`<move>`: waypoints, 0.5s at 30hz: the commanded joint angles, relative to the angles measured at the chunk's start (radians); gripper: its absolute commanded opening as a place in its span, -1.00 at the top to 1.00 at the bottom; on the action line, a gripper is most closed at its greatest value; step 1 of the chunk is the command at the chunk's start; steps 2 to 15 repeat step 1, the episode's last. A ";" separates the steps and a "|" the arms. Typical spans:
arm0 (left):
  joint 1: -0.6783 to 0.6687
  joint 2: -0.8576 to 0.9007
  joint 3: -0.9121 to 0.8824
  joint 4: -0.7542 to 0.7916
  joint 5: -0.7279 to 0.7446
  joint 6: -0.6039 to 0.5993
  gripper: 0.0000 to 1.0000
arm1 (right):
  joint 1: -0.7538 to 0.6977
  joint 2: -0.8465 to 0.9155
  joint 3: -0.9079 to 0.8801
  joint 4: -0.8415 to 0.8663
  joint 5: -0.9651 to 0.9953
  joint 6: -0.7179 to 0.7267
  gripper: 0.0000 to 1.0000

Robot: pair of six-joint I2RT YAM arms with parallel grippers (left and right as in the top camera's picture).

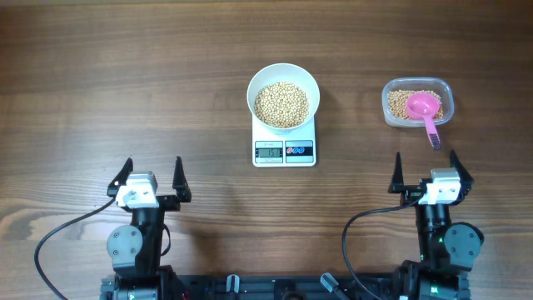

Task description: Scoop item into bowl and weigh 150g on scale

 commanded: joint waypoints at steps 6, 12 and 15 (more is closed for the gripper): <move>0.006 -0.011 -0.006 -0.004 -0.017 -0.010 -1.00 | 0.005 -0.013 -0.001 0.004 0.013 -0.006 -0.99; 0.006 -0.011 -0.006 -0.004 -0.017 -0.010 -1.00 | 0.005 -0.013 -0.001 0.004 0.013 -0.006 -0.99; 0.006 -0.011 -0.006 -0.004 -0.017 -0.010 -1.00 | 0.005 -0.013 -0.001 0.004 0.013 -0.006 -0.99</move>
